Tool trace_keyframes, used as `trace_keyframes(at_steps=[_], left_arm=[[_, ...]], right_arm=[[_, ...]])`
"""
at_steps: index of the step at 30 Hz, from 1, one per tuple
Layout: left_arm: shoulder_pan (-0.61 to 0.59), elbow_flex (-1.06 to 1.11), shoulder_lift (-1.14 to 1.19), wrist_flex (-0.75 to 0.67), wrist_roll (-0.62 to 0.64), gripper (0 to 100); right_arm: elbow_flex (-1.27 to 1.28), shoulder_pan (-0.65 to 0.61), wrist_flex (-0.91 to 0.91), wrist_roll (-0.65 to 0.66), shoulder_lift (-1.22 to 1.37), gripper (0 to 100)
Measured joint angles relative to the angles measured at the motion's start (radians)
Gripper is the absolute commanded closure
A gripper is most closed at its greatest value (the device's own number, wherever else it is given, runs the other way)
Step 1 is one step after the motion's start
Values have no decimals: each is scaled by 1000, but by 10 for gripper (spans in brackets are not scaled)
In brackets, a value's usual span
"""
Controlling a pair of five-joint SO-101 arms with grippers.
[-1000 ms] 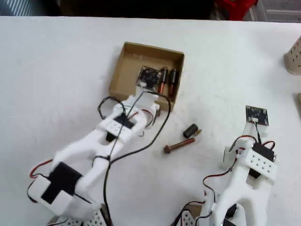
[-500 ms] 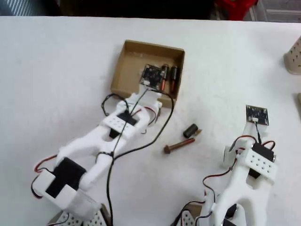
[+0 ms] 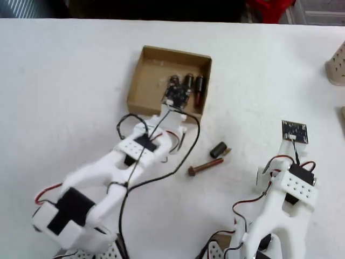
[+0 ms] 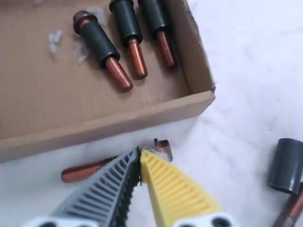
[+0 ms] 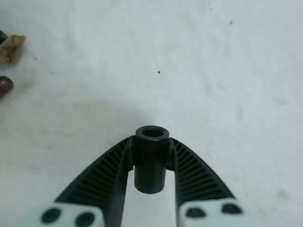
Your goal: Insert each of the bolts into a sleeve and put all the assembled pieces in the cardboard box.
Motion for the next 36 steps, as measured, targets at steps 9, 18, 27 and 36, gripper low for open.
trace_keyframes(at_steps=[9, 18, 27, 36], left_arm=[[-38, -175, 193, 58, -2, 977], [-49, -235, 229, 152, -5, 977], [-49, -305, 229, 491, -94, 980], [-38, -305, 227, 551, -198, 980]], right_arm=[[0, 0, 0, 0, 0, 981], [0, 0, 0, 0, 0, 981], [0, 0, 0, 0, 0, 981], [0, 0, 0, 0, 0, 981]])
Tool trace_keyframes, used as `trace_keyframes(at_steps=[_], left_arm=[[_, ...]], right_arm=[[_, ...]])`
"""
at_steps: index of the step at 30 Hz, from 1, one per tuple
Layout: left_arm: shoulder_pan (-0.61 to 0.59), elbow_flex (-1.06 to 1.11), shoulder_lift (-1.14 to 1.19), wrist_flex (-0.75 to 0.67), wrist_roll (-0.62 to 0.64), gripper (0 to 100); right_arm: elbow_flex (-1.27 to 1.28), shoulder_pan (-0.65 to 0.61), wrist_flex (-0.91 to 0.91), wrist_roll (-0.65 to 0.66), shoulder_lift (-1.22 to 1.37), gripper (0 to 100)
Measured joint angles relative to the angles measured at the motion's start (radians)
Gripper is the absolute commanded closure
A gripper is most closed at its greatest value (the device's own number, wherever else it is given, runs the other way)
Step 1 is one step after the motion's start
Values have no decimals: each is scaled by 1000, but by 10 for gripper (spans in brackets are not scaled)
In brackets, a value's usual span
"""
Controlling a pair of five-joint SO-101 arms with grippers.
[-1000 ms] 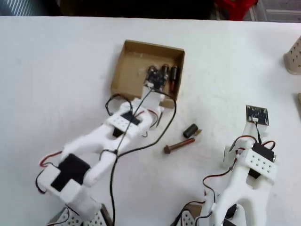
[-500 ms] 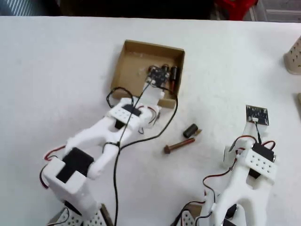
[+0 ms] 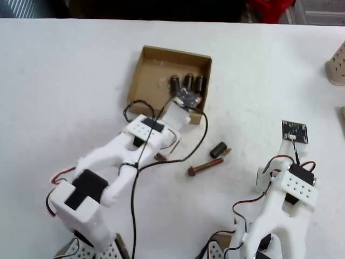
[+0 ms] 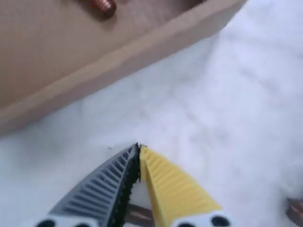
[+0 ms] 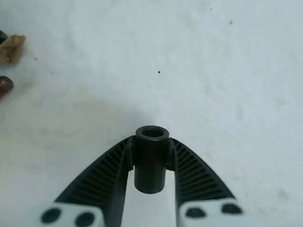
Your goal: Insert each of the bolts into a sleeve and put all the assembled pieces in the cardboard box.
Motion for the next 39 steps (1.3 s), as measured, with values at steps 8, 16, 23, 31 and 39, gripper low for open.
trace_keyframes(at_steps=[8, 16, 23, 31, 39], left_arm=[[-46, 0, -117, 52, -269, 976], [-46, 149, -394, 196, -681, 823], [-46, 249, -443, 199, -980, 820], [-46, 253, -443, 199, -1125, 816], [-46, 238, -437, 199, -1145, 819]], right_arm=[[0, 0, 0, 0, 0, 981], [0, 0, 0, 0, 0, 981], [0, 0, 0, 0, 0, 981], [0, 0, 0, 0, 0, 981], [12, 0, 0, 37, 0, 981]])
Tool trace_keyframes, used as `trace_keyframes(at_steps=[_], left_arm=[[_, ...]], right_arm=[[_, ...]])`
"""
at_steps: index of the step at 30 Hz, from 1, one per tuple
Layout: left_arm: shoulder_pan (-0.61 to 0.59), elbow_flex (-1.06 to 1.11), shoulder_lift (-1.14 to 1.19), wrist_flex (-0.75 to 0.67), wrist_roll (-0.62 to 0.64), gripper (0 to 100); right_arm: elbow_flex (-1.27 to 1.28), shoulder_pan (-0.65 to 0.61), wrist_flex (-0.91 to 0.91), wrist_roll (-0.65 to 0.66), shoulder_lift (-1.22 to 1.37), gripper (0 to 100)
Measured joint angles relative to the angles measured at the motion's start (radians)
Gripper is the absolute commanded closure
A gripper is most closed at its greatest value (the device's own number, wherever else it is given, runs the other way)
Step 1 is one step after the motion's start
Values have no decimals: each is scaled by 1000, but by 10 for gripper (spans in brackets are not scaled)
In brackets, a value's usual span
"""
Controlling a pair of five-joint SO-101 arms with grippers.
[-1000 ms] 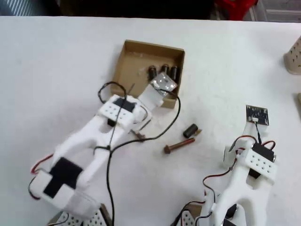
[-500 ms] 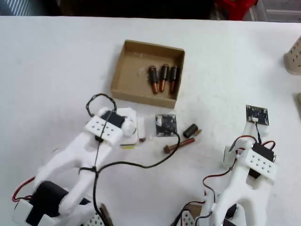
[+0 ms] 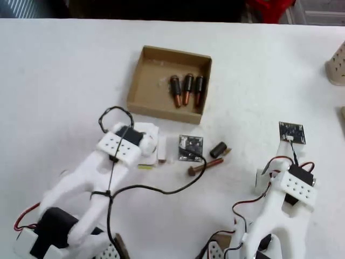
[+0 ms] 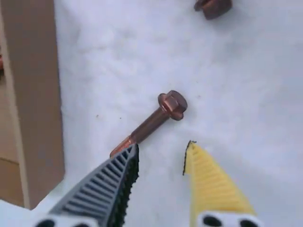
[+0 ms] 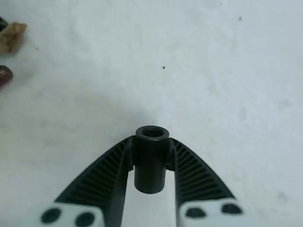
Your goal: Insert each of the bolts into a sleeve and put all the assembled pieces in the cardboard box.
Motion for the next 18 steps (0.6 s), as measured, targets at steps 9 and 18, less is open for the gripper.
trace_keyframes(at_steps=[9, 18], left_arm=[[14, -104, 203, -37, 0, 819], [43, -117, 265, -37, 0, 821]], right_arm=[[0, 0, 0, 0, 0, 981], [0, 0, 0, 0, 0, 981]])
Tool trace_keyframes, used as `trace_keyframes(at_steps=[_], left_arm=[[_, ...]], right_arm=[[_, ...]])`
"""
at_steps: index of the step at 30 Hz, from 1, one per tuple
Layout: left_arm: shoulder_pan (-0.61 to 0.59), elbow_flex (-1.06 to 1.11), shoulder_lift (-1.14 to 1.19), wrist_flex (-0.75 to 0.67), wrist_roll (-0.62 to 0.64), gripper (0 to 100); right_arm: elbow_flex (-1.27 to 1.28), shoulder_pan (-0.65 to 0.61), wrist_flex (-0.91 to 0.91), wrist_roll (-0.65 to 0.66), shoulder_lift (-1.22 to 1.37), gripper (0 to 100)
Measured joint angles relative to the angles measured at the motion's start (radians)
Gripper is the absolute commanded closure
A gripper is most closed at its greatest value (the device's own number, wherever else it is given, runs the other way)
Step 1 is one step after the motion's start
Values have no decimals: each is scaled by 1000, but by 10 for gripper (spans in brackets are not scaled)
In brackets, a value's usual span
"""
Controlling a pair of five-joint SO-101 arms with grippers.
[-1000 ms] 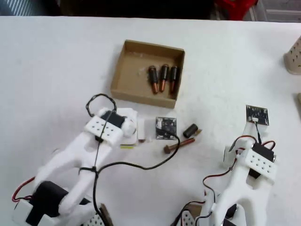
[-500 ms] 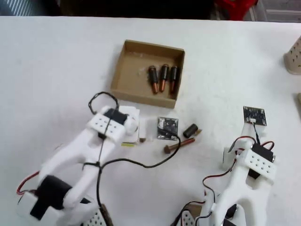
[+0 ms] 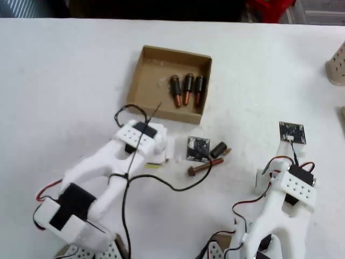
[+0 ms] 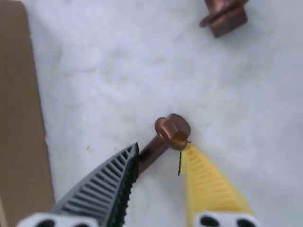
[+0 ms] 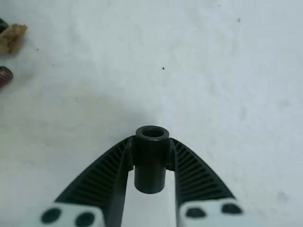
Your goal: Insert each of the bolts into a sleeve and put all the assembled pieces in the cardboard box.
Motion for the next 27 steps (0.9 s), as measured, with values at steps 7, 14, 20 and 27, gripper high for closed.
trace_keyframes(at_steps=[7, 14, 20, 27], left_arm=[[20, -69, 80, -14, 74, 920], [38, -69, 89, -14, 147, 980], [37, -84, 91, -15, 345, 979], [29, -86, 91, -9, 787, 979]], right_arm=[[0, 0, 0, 0, 0, 981], [0, 0, 0, 0, 0, 981], [0, 0, 0, 0, 0, 981], [0, 0, 0, 0, 0, 981]])
